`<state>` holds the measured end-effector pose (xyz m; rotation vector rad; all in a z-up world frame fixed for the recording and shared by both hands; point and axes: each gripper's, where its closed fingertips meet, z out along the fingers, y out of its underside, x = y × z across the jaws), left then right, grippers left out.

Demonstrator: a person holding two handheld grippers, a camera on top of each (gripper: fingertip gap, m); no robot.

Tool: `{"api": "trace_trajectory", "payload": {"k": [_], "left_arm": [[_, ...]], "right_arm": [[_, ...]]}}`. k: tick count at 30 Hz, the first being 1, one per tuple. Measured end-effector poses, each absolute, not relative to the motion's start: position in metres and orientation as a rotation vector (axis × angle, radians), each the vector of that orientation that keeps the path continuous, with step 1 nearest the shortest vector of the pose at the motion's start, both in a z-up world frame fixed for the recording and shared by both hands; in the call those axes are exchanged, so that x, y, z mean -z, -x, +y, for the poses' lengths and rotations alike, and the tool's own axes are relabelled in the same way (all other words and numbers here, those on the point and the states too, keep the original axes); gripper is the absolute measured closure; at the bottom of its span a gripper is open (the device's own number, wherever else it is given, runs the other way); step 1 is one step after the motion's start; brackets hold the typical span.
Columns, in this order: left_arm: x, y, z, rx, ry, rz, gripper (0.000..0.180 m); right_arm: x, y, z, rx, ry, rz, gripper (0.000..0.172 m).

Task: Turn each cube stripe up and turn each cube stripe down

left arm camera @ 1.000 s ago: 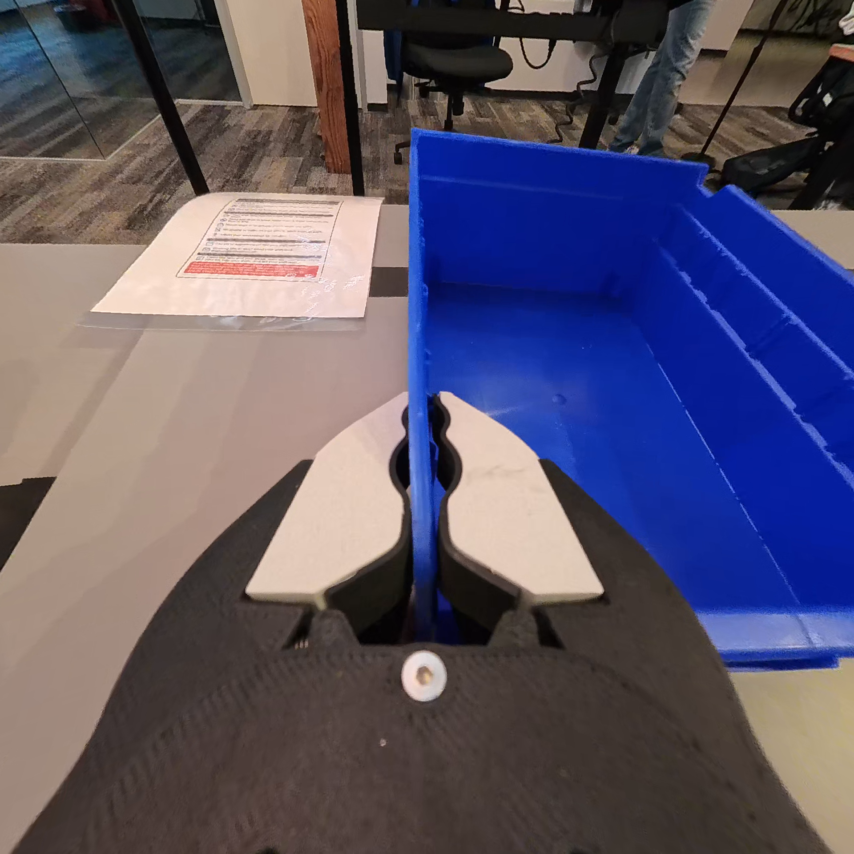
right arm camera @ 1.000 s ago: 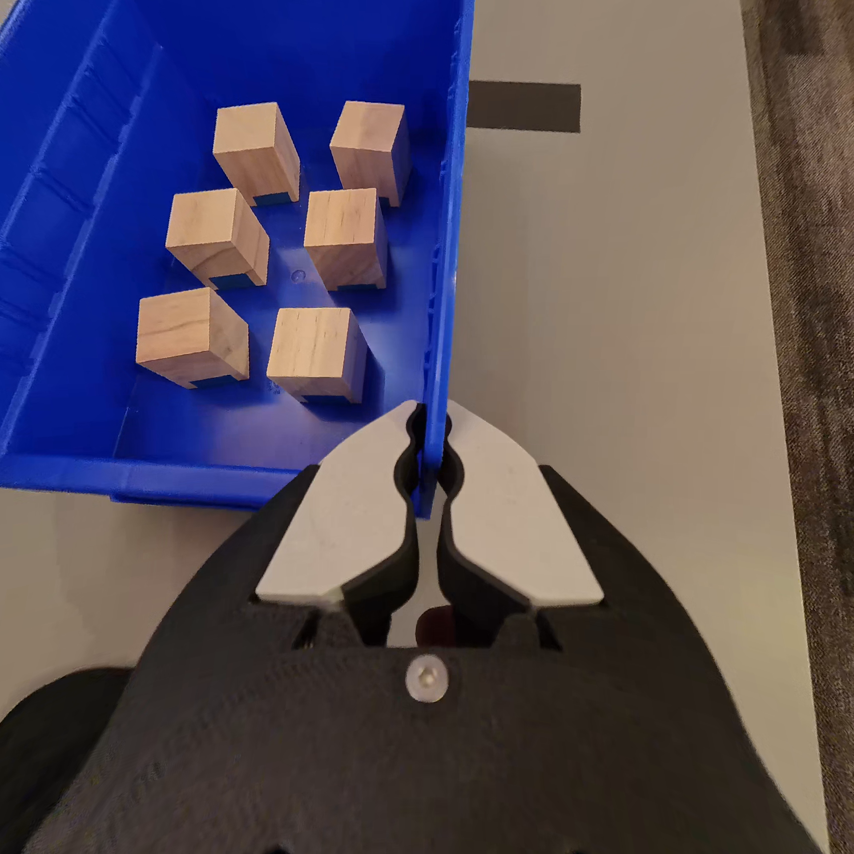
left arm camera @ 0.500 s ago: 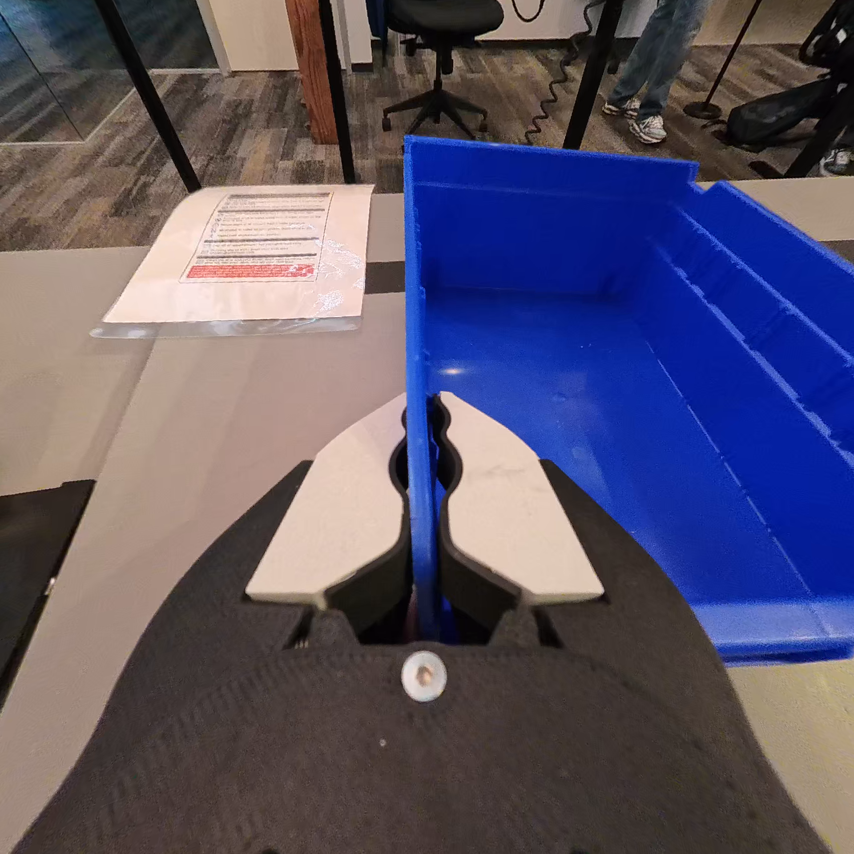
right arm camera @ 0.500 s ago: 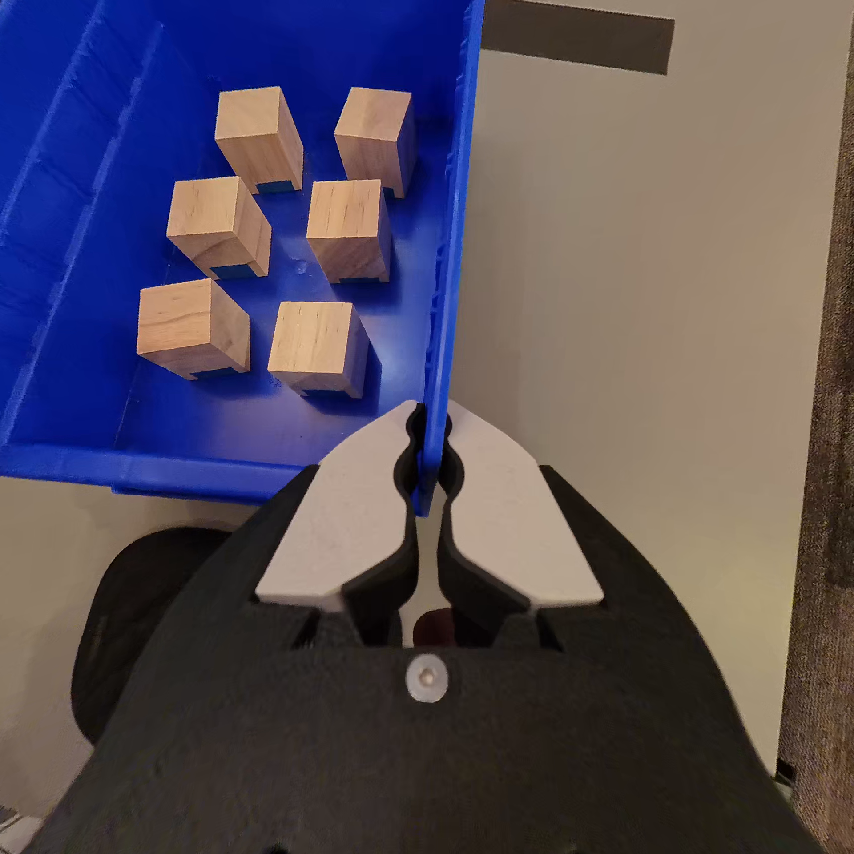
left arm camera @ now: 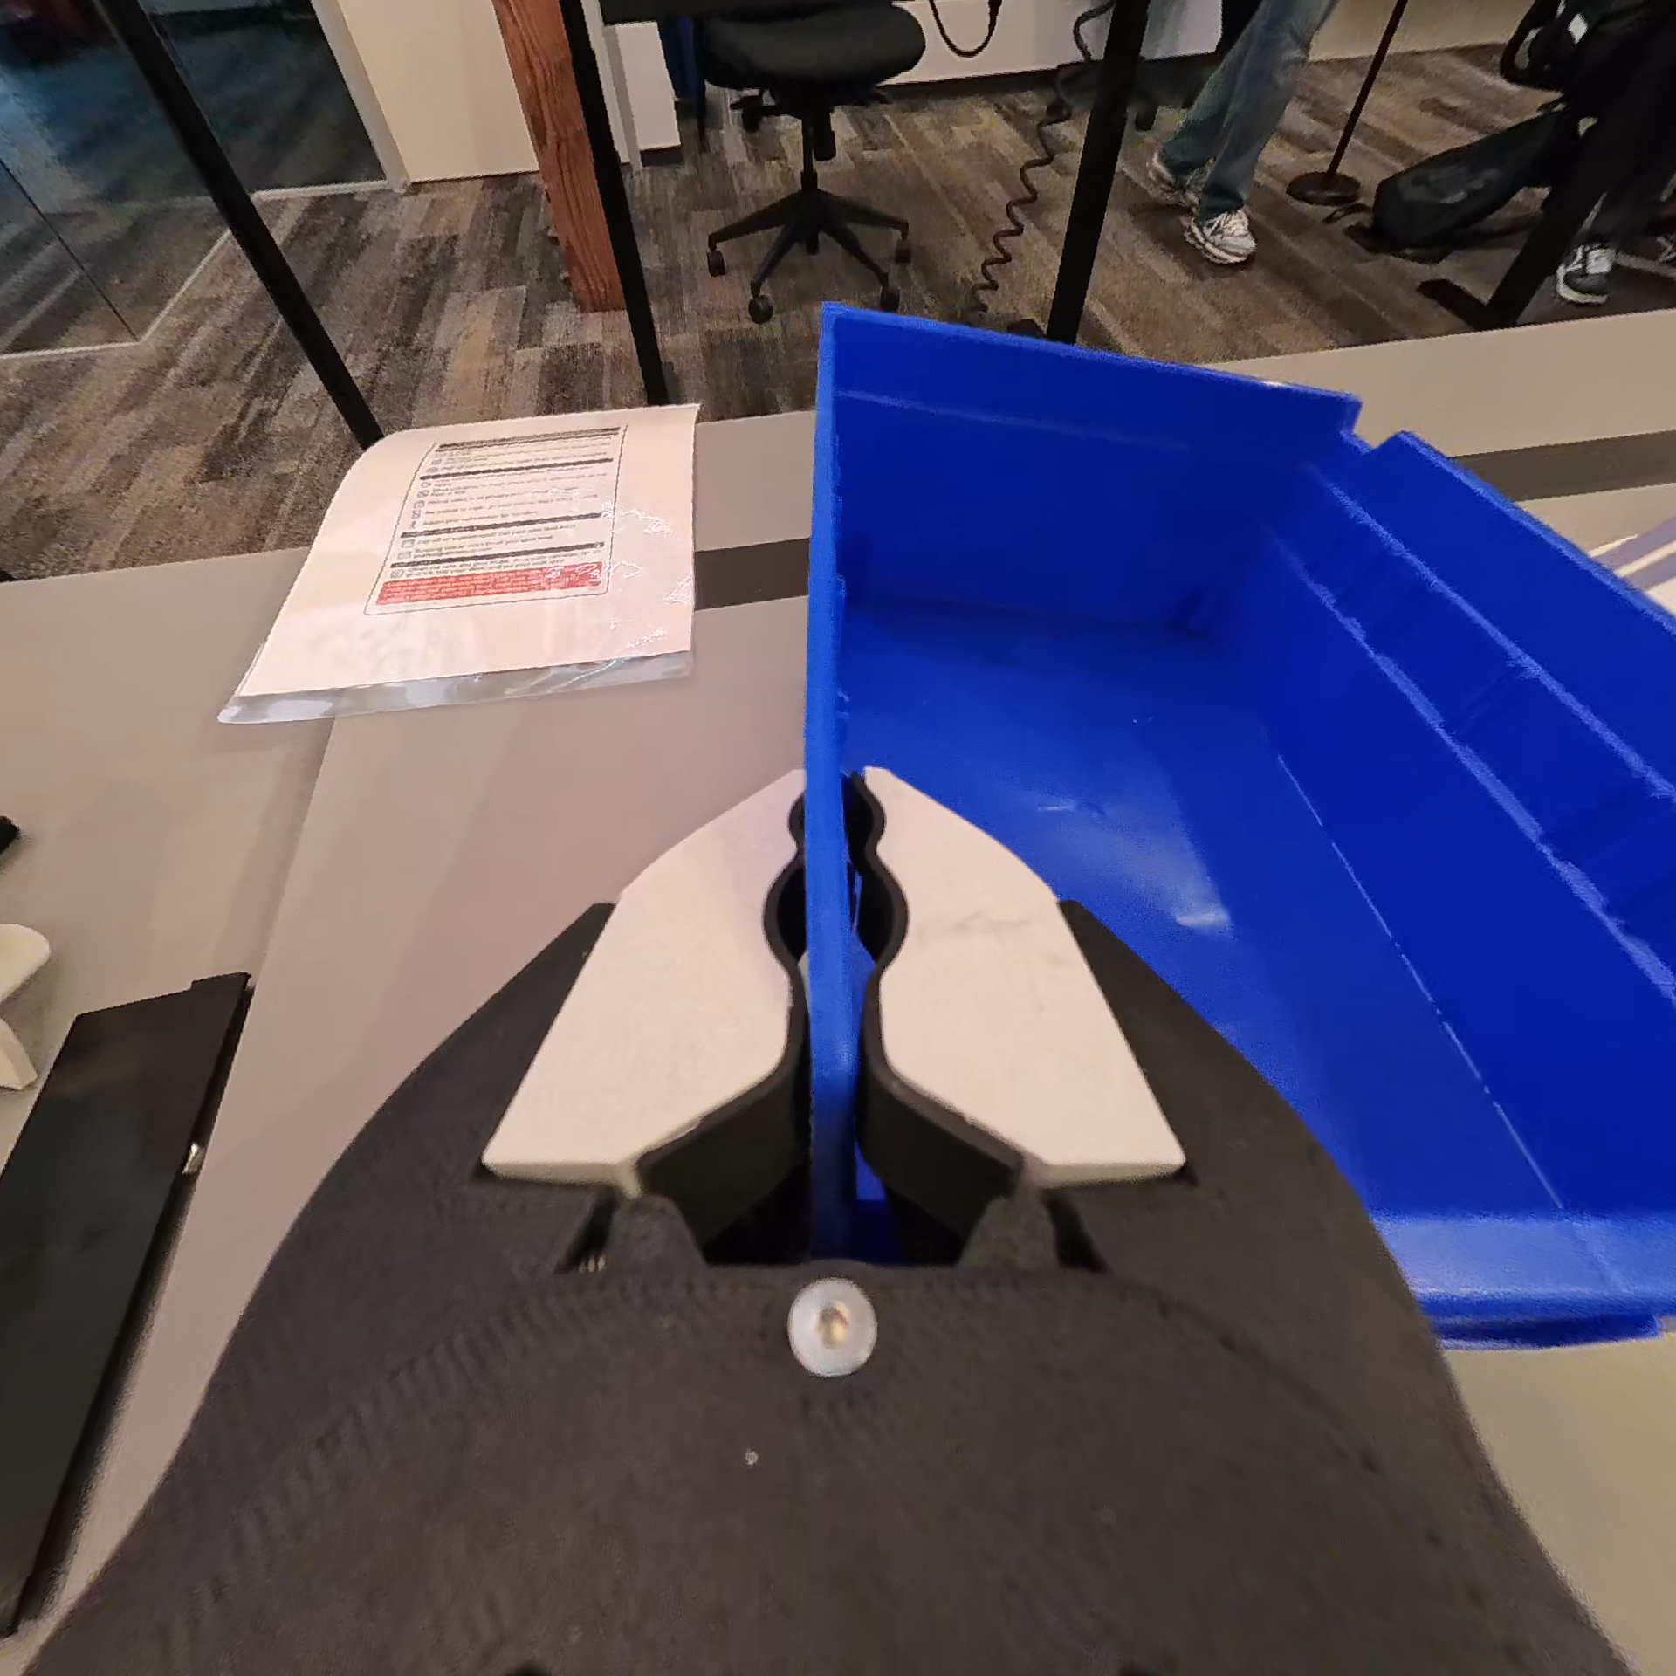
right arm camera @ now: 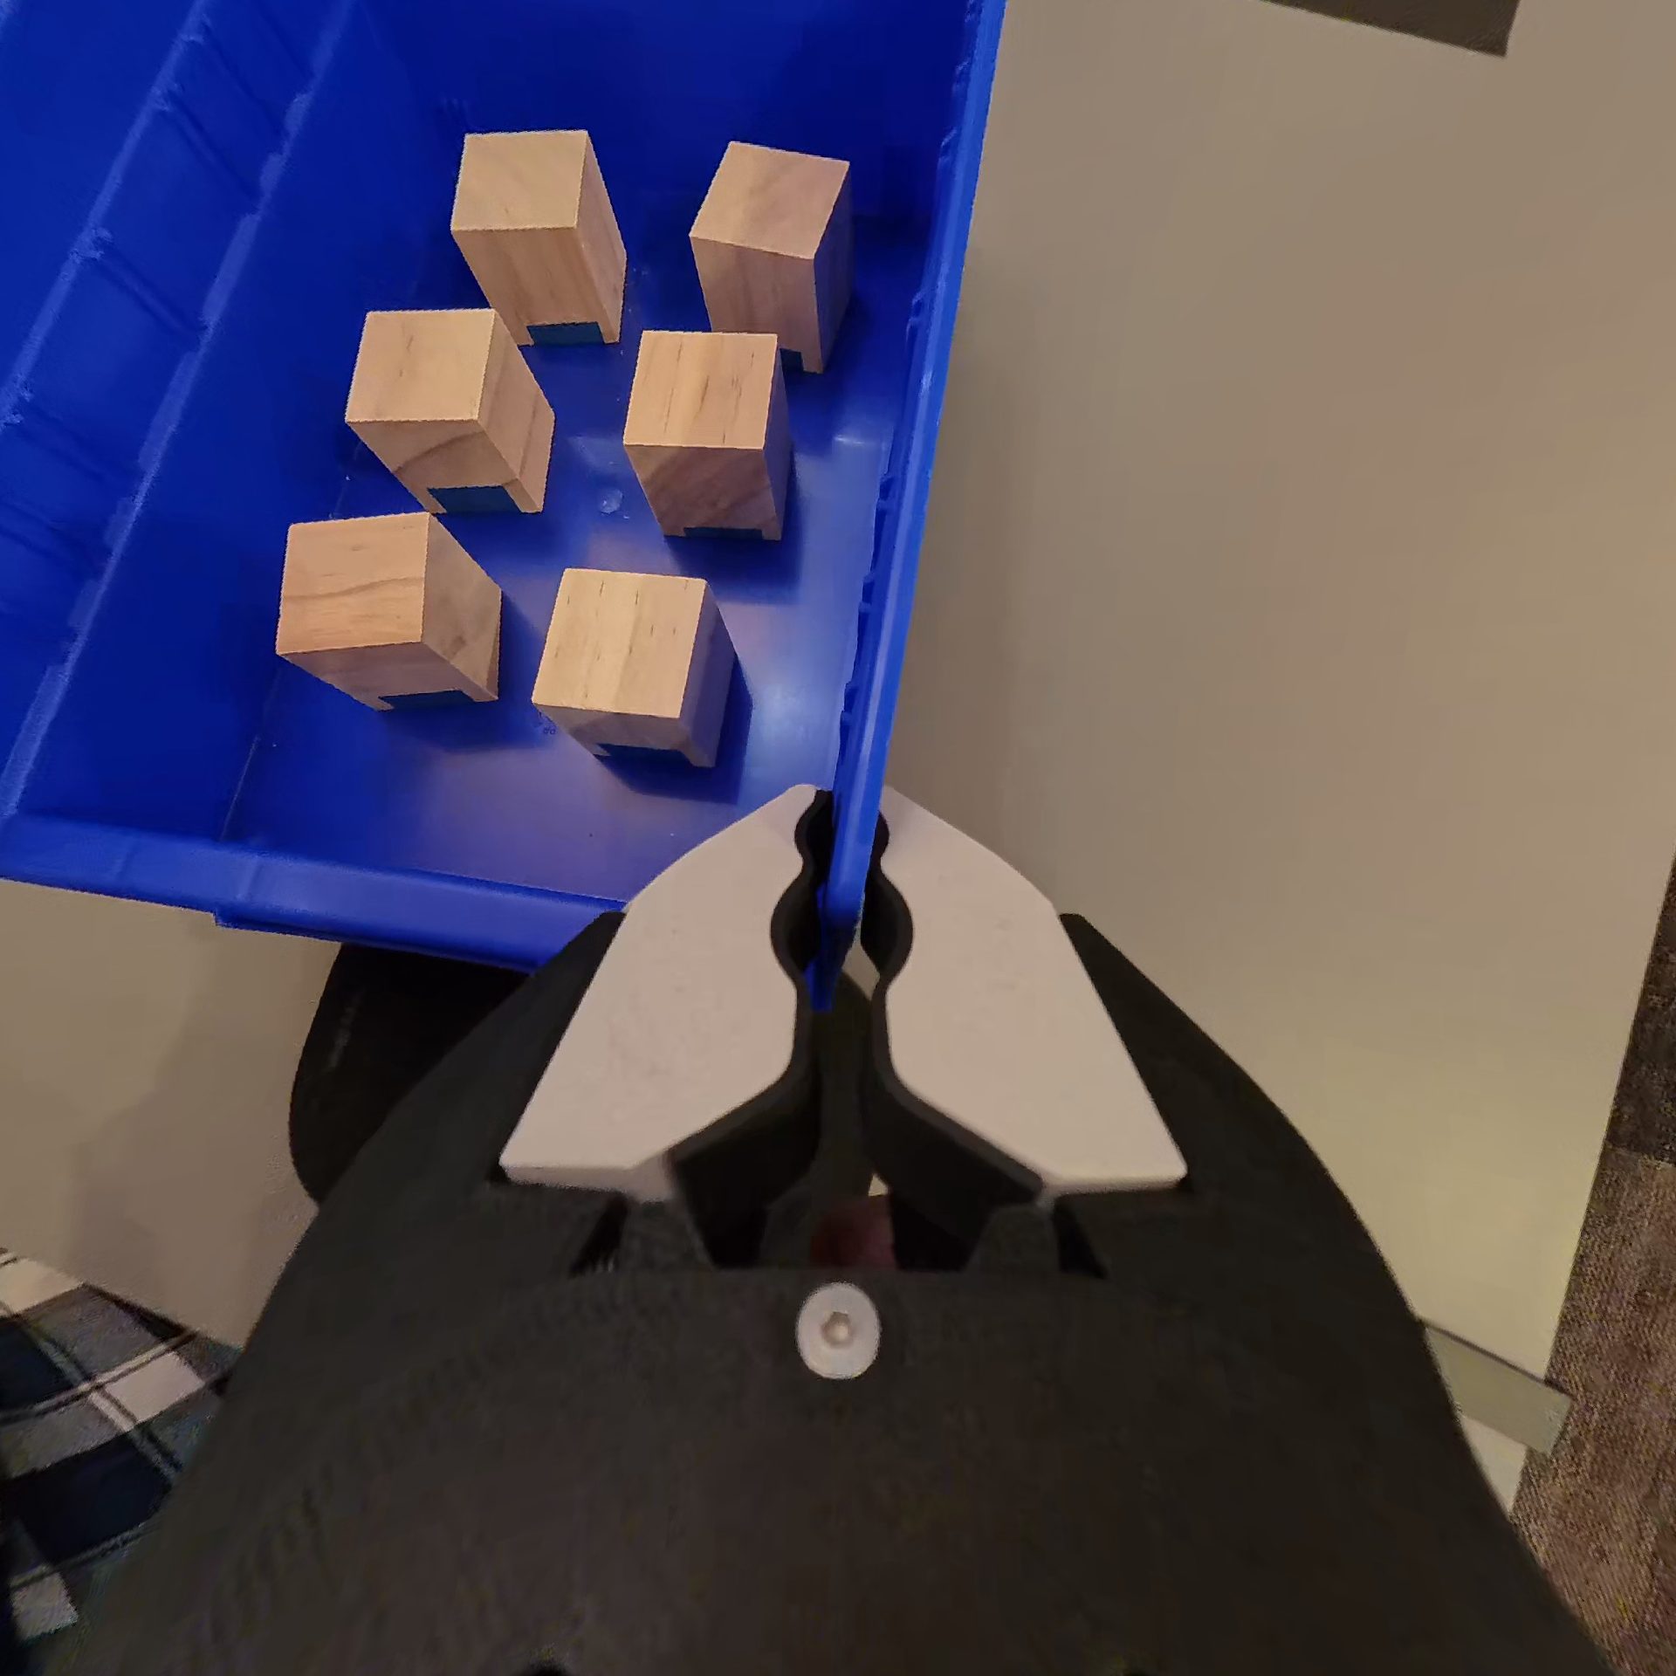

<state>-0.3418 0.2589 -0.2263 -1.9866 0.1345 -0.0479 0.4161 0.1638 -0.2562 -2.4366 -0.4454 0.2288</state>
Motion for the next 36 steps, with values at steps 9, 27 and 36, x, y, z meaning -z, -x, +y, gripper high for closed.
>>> {"api": "trace_trajectory", "payload": {"k": [9,27,36], "left_arm": [[0.214,0.336,0.235,0.024,1.947,0.152,0.176],[0.149,0.383,0.127,-0.065,1.816,0.050,0.176],[0.147,0.421,0.076,-0.122,1.796,-0.033,0.175]], "right_arm": [[0.251,-0.398,0.123,-0.241,2.429,-0.527,0.166],[0.254,-0.319,0.065,-0.343,2.353,-0.801,0.167],[0.267,-0.223,0.082,-0.471,2.281,-0.985,0.168]]}}
